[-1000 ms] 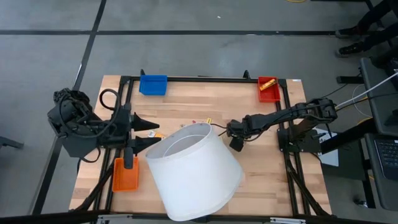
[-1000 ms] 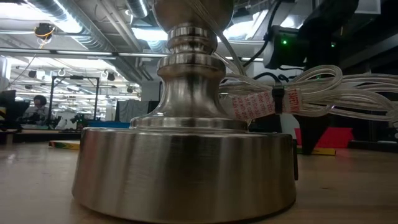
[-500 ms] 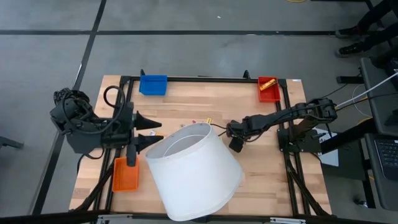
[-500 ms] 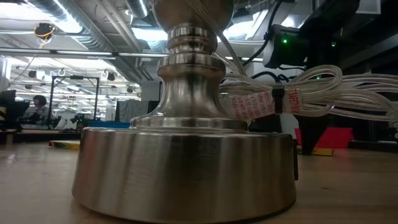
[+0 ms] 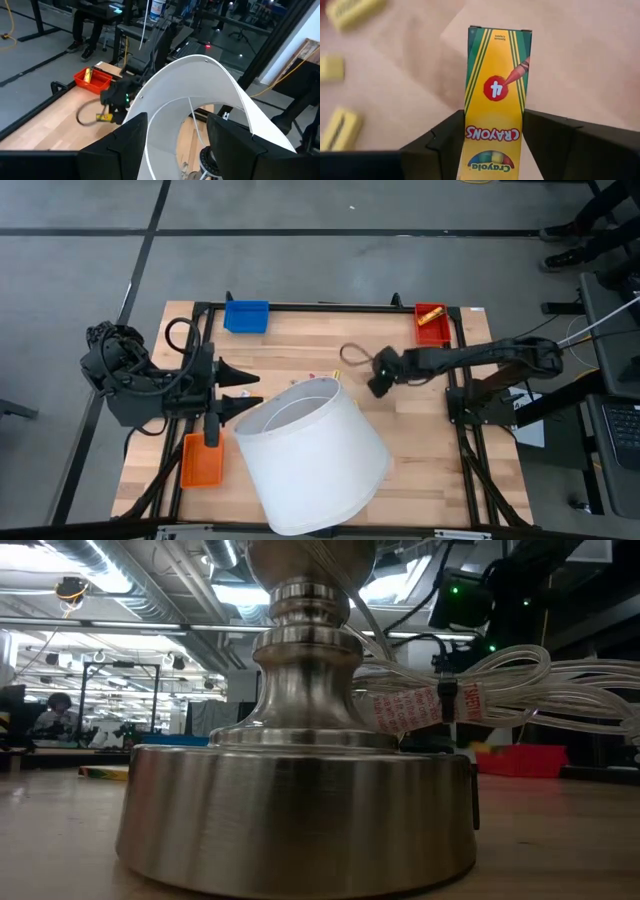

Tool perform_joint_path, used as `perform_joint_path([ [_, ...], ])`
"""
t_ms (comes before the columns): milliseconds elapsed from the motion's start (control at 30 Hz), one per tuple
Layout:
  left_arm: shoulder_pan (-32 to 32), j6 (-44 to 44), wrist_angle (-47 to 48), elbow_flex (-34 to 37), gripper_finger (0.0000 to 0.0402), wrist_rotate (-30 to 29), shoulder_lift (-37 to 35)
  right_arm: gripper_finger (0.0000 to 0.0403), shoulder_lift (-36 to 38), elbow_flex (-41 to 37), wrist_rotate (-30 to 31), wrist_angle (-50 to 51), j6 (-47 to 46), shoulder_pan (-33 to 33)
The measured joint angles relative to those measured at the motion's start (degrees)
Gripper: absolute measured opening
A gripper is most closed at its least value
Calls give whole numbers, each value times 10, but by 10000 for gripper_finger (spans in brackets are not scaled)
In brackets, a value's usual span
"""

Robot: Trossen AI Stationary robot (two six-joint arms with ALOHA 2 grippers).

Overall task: Pick & Place School Supplies
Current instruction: Put the yellow crayon box into the red basket

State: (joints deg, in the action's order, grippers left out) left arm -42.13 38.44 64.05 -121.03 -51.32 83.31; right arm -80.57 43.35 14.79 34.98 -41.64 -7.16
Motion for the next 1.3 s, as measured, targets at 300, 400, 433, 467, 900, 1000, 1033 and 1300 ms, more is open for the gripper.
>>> perform_joint_path([
  [300,0,-21,0,0,203,-17,0,182,86,23,23,28,31,-174],
  [400,0,-22,0,0,203,-17,0,183,96,41,29,49,58,-242],
  [433,0,-23,0,0,203,-18,0,184,97,47,33,53,64,-263],
  [467,0,-23,0,0,203,-17,1,185,97,50,34,53,74,-282],
  [900,-4,-12,0,0,203,-18,3,183,97,59,104,80,109,-419],
  [1000,-6,-11,0,0,203,-20,3,186,91,59,109,79,105,-416],
  [1033,-6,-9,0,0,203,-21,4,187,88,59,117,79,103,-417],
  [1300,-20,8,-1,0,203,-20,11,199,40,59,195,79,77,-402],
])
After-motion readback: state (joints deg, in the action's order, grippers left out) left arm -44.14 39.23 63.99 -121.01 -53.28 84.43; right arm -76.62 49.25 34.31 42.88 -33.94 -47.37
